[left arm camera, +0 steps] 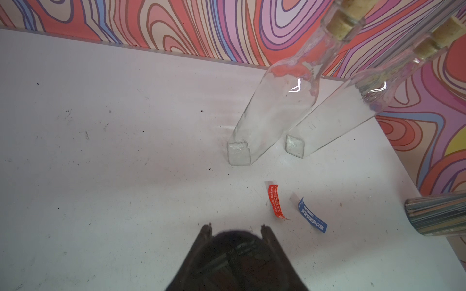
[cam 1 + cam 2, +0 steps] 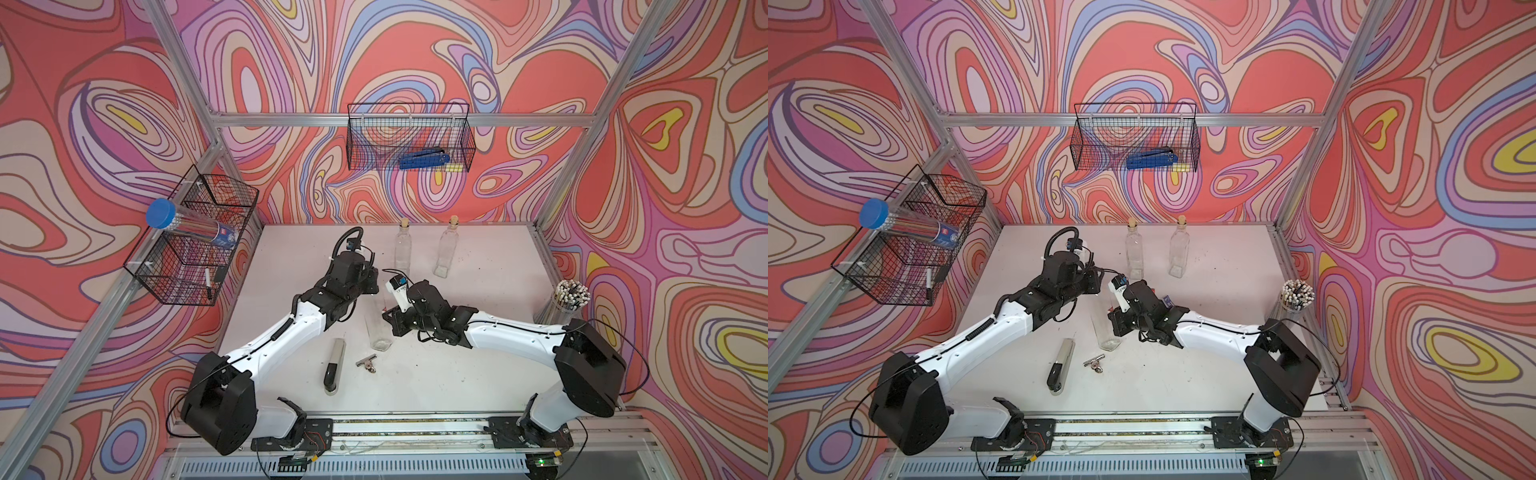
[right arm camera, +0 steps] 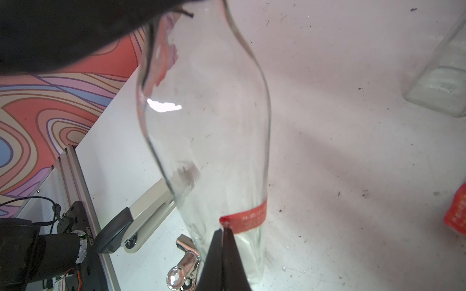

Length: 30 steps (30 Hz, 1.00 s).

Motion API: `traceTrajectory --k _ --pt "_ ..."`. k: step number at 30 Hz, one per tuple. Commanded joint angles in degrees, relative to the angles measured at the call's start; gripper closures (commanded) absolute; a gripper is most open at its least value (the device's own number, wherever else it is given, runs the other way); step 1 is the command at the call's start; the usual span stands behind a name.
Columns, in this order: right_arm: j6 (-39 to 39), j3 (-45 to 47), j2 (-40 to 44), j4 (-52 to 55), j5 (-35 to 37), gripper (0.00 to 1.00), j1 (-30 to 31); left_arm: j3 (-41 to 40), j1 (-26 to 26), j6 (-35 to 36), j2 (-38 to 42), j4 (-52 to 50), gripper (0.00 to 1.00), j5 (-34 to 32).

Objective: Remove the label from the bottle
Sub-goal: Tear open the label from the bottle.

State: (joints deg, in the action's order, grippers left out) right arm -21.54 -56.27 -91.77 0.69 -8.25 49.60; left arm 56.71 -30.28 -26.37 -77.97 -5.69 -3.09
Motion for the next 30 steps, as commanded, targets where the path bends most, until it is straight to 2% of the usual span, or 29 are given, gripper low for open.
traceTrajectory --k 1,30 --pt "-0.2 0.5 -0.6 3.3 7.7 1.0 -1.1 -0.7 -0.3 1.9 2.4 -2.2 1.0 3.2" --pt "1.2 3.8 1.6 -0.3 6.0 1.0 -1.7 -1.0 -0.3 4.0 0.6 -3.4 1.0 2.4"
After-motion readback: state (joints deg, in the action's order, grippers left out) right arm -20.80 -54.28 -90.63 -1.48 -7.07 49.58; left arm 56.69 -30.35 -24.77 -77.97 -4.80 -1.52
